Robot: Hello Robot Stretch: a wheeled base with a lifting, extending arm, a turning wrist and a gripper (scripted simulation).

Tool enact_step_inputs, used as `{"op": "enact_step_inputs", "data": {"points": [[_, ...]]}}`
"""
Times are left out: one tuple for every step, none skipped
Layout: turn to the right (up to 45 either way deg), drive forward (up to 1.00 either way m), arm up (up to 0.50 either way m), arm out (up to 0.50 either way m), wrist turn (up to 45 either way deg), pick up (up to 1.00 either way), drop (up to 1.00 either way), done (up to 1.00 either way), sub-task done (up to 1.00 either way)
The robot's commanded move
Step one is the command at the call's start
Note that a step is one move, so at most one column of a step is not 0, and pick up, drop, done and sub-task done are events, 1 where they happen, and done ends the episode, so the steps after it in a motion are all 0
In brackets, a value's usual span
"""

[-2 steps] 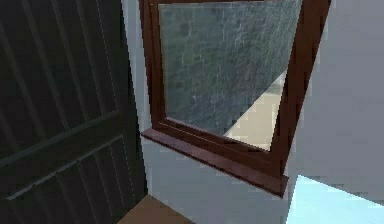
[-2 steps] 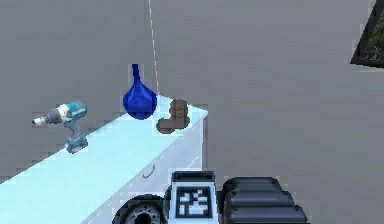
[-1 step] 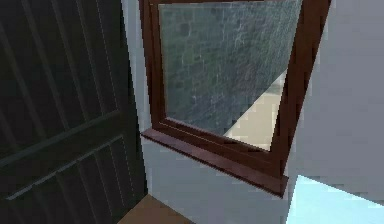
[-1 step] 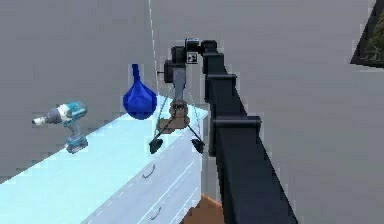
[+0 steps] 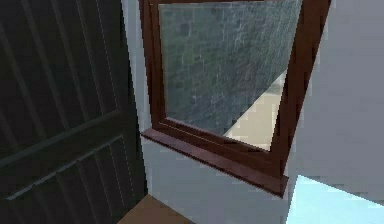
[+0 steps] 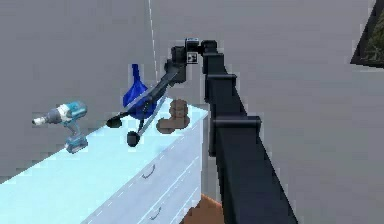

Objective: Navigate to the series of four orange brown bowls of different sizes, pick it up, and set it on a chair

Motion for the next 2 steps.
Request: {"op": "enact_step_inputs", "data": {"points": [[0.0,0.00,0.00,0.00,45.0,0.00,0.00,0.00,0.00],[0.0,0.00,0.00,0.00,45.0,0.00,0.00,0.00,0.00]]}}
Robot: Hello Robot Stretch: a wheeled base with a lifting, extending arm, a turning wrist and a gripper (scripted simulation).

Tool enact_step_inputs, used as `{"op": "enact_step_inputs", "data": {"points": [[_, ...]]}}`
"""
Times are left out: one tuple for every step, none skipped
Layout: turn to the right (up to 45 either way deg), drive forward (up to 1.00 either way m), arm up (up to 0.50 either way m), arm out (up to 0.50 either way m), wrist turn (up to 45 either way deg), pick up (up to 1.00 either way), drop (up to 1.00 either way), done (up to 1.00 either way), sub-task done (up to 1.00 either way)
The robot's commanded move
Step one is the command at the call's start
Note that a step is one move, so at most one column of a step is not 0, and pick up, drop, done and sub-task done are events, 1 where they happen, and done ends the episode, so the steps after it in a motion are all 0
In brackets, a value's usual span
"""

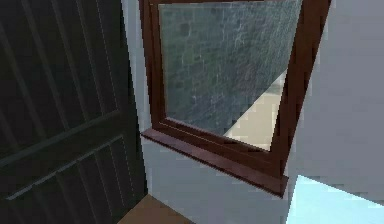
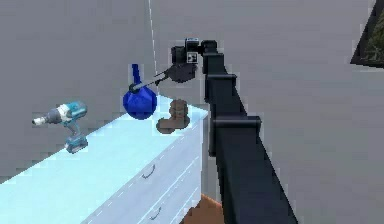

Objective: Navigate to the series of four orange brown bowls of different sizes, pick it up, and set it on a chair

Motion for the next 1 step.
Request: {"op": "enact_step_inputs", "data": {"points": [[0.0,0.00,0.00,0.00,18.0,0.00,0.00,0.00,0.00]]}}
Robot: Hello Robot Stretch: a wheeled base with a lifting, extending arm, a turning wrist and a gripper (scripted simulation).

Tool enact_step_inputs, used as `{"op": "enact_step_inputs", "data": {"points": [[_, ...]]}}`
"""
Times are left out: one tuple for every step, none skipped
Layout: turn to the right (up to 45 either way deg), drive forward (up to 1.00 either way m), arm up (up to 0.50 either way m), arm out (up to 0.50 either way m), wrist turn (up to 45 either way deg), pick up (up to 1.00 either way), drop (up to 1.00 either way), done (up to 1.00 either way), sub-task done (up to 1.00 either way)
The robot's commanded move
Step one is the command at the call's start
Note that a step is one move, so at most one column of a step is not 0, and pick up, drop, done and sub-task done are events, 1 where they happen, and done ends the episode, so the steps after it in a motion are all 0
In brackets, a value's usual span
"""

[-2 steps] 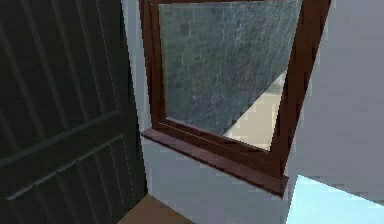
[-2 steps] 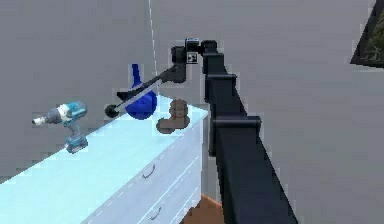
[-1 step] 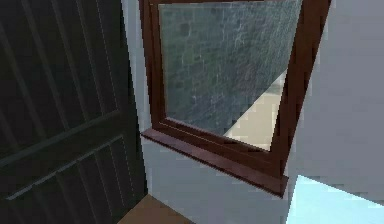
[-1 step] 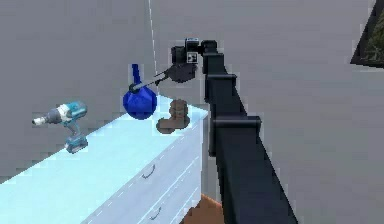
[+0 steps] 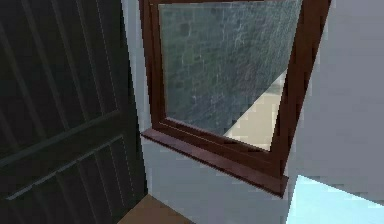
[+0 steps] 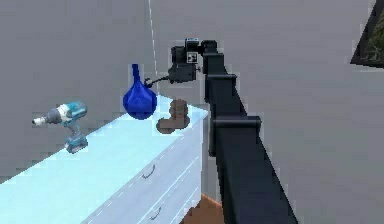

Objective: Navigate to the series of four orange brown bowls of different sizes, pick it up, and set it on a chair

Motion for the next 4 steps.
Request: {"op": "enact_step_inputs", "data": {"points": [[0.0,0.00,-0.22,0.00,0.0,0.00,0.00,0.00,0.00],[0.0,0.00,0.00,0.00,0.0,1.00,0.00,0.00,0.00],[0.0,0.00,0.10,0.00,0.0,0.00,0.00,0.00,0.00],[0.0,0.00,0.12,0.00,0.0,0.00,0.00,0.00,0.00]]}}
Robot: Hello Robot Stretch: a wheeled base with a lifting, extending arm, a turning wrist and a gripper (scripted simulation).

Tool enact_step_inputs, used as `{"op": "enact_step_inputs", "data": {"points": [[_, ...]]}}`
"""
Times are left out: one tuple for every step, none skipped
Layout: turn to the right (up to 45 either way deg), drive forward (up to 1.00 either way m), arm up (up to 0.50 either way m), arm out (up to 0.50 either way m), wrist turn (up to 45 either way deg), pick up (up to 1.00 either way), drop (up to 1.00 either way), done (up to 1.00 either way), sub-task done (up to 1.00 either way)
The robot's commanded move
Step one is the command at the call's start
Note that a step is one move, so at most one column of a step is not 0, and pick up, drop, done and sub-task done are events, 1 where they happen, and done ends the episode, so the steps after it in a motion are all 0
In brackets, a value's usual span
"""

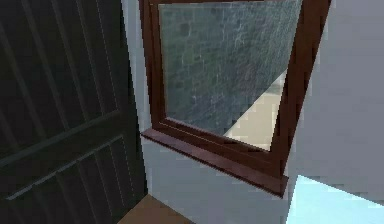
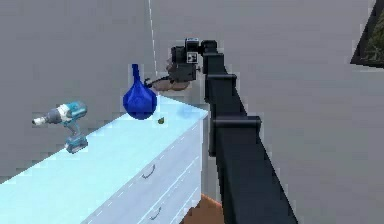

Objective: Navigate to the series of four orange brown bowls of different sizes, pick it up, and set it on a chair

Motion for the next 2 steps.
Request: {"op": "enact_step_inputs", "data": {"points": [[0.0,0.00,0.00,0.00,-45.0,0.00,0.00,0.00,0.00],[0.0,0.00,0.00,0.00,-45.0,0.00,0.00,0.00,0.00]]}}
